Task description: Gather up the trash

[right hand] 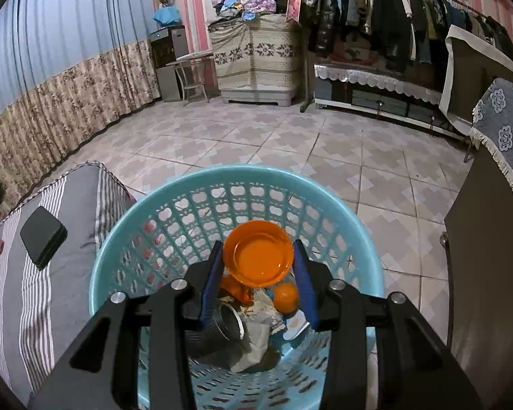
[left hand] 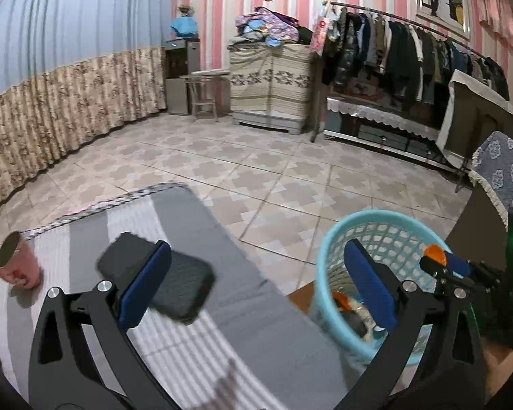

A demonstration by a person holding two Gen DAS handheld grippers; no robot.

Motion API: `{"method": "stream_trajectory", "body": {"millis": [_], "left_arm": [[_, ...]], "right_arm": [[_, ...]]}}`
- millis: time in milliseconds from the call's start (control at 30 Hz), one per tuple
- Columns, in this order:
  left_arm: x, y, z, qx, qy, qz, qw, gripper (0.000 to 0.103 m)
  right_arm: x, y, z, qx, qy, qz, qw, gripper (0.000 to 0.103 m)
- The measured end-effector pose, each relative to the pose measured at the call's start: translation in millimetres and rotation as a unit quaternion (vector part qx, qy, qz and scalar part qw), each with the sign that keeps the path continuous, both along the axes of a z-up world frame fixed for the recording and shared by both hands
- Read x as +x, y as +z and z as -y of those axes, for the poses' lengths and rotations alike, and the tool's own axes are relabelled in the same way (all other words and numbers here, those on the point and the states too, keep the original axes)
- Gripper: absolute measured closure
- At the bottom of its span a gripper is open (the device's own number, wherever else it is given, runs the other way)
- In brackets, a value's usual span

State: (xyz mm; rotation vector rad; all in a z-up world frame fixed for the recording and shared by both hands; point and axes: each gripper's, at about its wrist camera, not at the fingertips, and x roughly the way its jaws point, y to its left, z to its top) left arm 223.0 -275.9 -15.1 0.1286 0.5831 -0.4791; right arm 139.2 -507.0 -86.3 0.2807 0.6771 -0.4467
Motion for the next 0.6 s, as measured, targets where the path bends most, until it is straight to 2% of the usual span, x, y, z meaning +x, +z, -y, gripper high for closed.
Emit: {"method": "stream_trajectory", "body": {"millis": [33, 67, 167, 233, 367, 433, 600], "left_arm": [[-2.0, 1.0, -5.6, 0.000, 0.004, 0.000, 1.0000, 0.005], [-4.6, 2.2, -12.6, 0.000, 0.006, -0.001, 1.0000, 0.005], [-9.8, 6.2, -29.6, 0.000, 0.015, -0.001, 0.9999, 0.005], [-17.5, 7.9, -41.6, 0.007, 0.025, 0.003, 0.9997, 0.005], [-35.1, 8.5, -65.3, 0.026, 0.044, 0.017, 0.9985, 0.005], [-41.4, 9.5, -76.1, 0.026, 0.052, 0.021, 0.9981, 0.005], [-62.3, 9.4, -107.8, 0.021, 0.082, 0.027, 0.9961, 0.005]], "right_arm": [[0.2, 0.2, -1.6, 0.003, 0.001, 0.005, 1.000, 0.032], [-0.2, 0.6, -3.8, 0.001, -0.001, 0.010, 1.000, 0.026], [1.5, 0.5, -9.6, -0.013, -0.001, 0.005, 1.000, 0.020], [0.0, -0.5, -12.2, -0.015, -0.004, 0.009, 1.000, 0.011], [-4.1, -1.4, -16.2, -0.025, -0.012, 0.002, 1.000, 0.010], [-7.8, -0.8, -20.6, -0.027, -0.017, 0.002, 0.999, 0.004], [-23.9, 14.4, -40.9, -0.014, -0.005, 0.032, 0.999, 0.004]]}}
